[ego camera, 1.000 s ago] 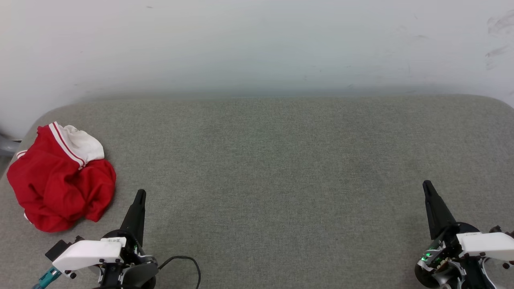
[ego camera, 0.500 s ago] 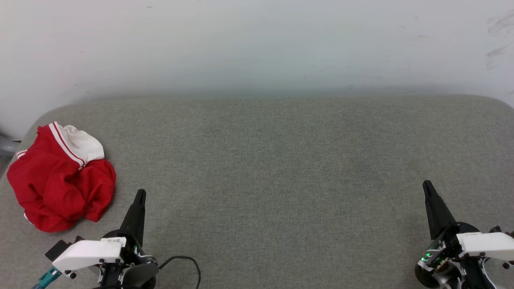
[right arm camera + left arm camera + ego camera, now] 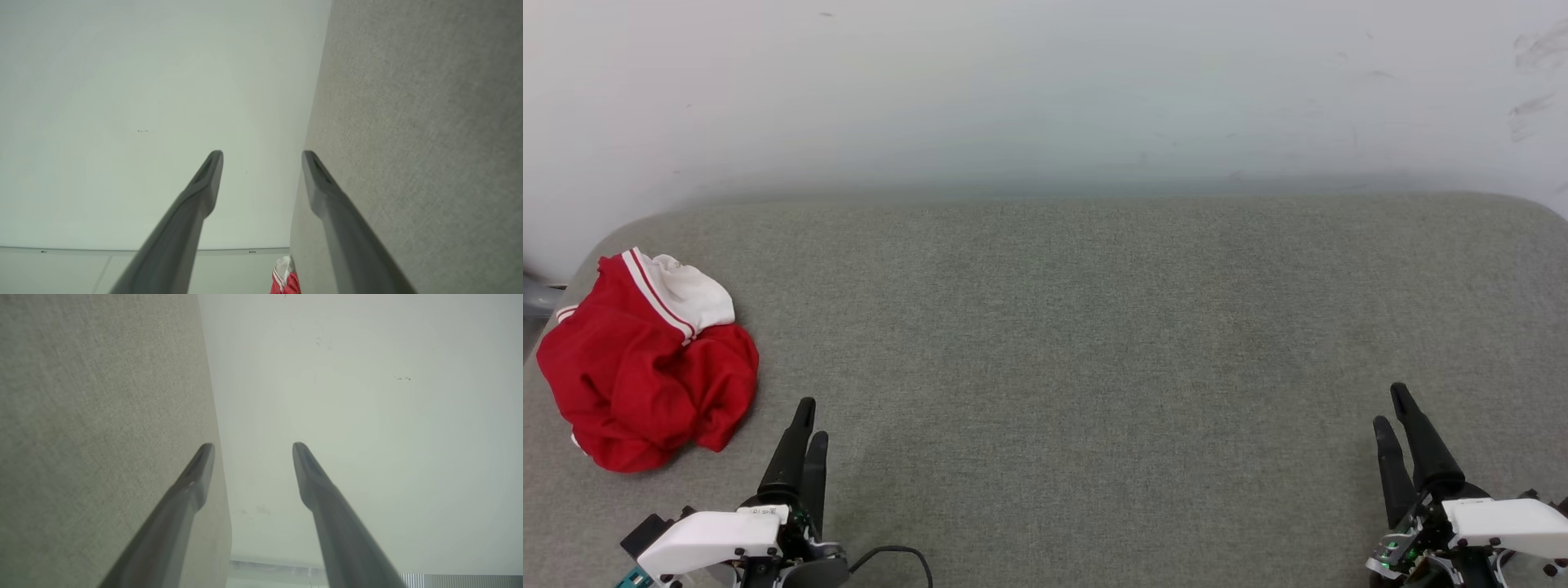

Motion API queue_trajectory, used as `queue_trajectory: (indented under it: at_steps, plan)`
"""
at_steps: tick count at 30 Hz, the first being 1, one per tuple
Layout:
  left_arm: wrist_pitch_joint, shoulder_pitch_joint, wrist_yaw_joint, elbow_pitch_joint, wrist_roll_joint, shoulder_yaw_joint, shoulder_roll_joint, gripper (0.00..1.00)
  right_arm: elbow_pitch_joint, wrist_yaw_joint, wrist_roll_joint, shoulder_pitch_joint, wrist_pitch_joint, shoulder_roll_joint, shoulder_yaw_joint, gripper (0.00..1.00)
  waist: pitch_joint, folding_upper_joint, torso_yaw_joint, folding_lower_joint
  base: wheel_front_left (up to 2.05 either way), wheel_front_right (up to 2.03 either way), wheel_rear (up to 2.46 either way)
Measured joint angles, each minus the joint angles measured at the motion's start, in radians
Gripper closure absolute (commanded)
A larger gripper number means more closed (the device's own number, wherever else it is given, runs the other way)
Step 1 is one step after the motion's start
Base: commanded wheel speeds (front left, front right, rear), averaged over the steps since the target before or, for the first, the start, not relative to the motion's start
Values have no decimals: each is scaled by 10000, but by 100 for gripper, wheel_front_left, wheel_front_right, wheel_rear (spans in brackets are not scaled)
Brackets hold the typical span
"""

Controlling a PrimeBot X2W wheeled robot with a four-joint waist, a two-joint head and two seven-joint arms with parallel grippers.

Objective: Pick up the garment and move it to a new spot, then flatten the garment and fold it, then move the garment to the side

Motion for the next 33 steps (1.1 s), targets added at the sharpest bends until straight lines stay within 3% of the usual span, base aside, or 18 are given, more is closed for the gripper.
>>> queue_trajectory:
  at_steps: [5,22,33]
  plan:
    - [-251,0,19,-155,930,79,2,0,-163,2,-957,57,-242,0,-31,0,7,0,-7,0,0,0,0]
    - [-972,50,892,-1133,4826,-201,6,0,-1386,2,-5122,290,-978,0,81,0,2,0,10,0,0,0,0]
    - [-1396,149,1369,-1379,6915,-460,59,0,-1563,2,-7392,468,-1379,0,360,0,-5,0,15,0,0,0,0]
